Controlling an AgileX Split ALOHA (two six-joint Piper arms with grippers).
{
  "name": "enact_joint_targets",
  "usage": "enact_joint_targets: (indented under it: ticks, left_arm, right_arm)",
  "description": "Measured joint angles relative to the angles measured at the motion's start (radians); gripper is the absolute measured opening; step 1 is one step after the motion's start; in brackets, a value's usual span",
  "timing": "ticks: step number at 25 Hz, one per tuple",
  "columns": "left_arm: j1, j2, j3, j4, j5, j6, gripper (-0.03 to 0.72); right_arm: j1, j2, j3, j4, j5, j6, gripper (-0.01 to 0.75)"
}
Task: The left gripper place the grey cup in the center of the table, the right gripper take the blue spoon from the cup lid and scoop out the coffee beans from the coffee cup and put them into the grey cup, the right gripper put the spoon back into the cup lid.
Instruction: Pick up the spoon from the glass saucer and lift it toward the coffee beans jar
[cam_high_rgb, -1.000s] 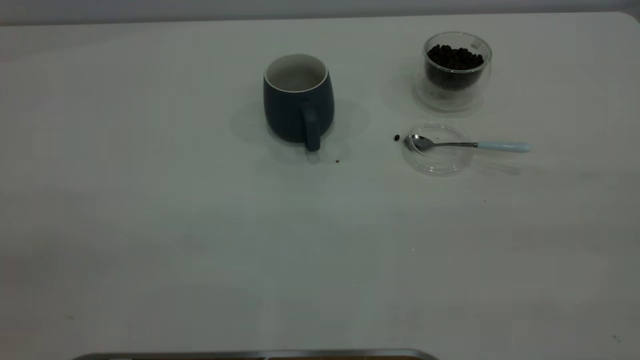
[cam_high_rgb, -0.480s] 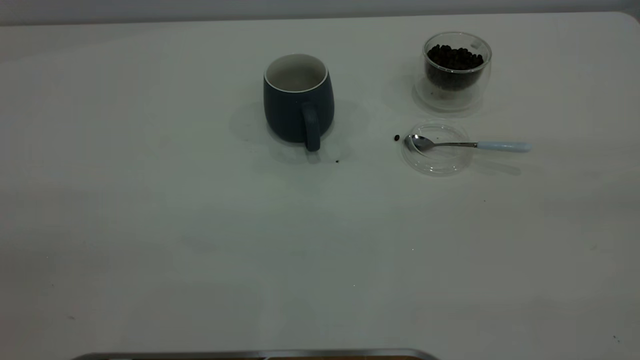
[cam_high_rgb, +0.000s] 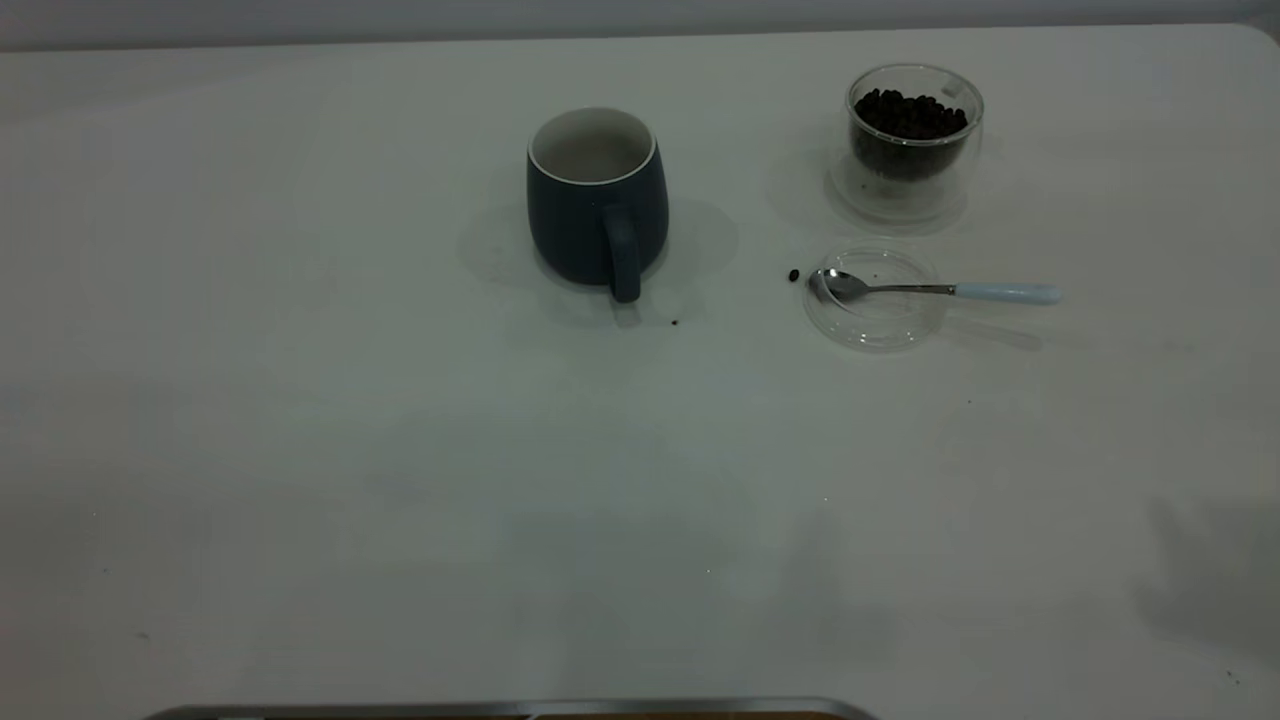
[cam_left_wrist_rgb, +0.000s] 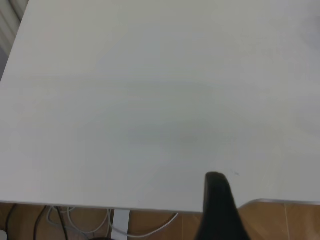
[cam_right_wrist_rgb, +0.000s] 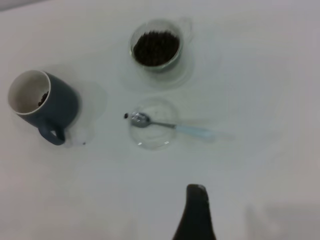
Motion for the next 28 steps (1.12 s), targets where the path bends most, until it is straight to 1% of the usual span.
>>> enact_joint_targets:
  ticks: [3, 6, 10, 12, 14, 17, 21, 25, 28]
  left_arm:
    - [0.0, 0.0, 0.0, 0.0, 0.0, 0.0, 0.567]
    - [0.0, 0.0, 0.0, 0.0, 0.0, 0.0, 0.567]
    - [0.0, 0.0, 0.0, 0.0, 0.0, 0.0, 0.567]
    - [0.0, 0.0, 0.0, 0.0, 0.0, 0.0, 0.567]
    - [0.0, 0.0, 0.0, 0.0, 0.0, 0.0, 0.567]
    - [0.0, 0.0, 0.0, 0.0, 0.0, 0.0, 0.567]
    - [0.0, 0.0, 0.0, 0.0, 0.0, 0.0, 0.567]
    - [0.0, 0.0, 0.0, 0.0, 0.0, 0.0, 0.567]
    - [0.0, 0.0, 0.0, 0.0, 0.0, 0.0, 0.567]
  right_arm:
    - [0.0, 0.176, -0.001, 0.106, -0.088, -0.046, 0.684]
    - [0.0, 0.328, -0.001, 0.234, -0.163, -0.128, 0.684]
    - [-0.01, 0.499, -0.004, 0.447, -0.223, -0.299, 0.684]
    - [-0.025, 0.563, -0.005, 0.555, -0.232, -0.397, 0.684]
    - [-0.05, 0.628, -0.007, 0.682, -0.227, -0.521, 0.683]
    - [-0.103, 0.73, -0.009, 0.885, -0.188, -0.731, 0.683]
    - [-0.171, 0.872, -0.013, 1.17, -0.098, -1.05, 0.683]
    - [-0.2, 0.995, -0.017, 1.395, -0.035, -1.31, 0.683]
    - [-0.203, 1.089, -0.02, 1.49, -0.017, -1.416, 0.683]
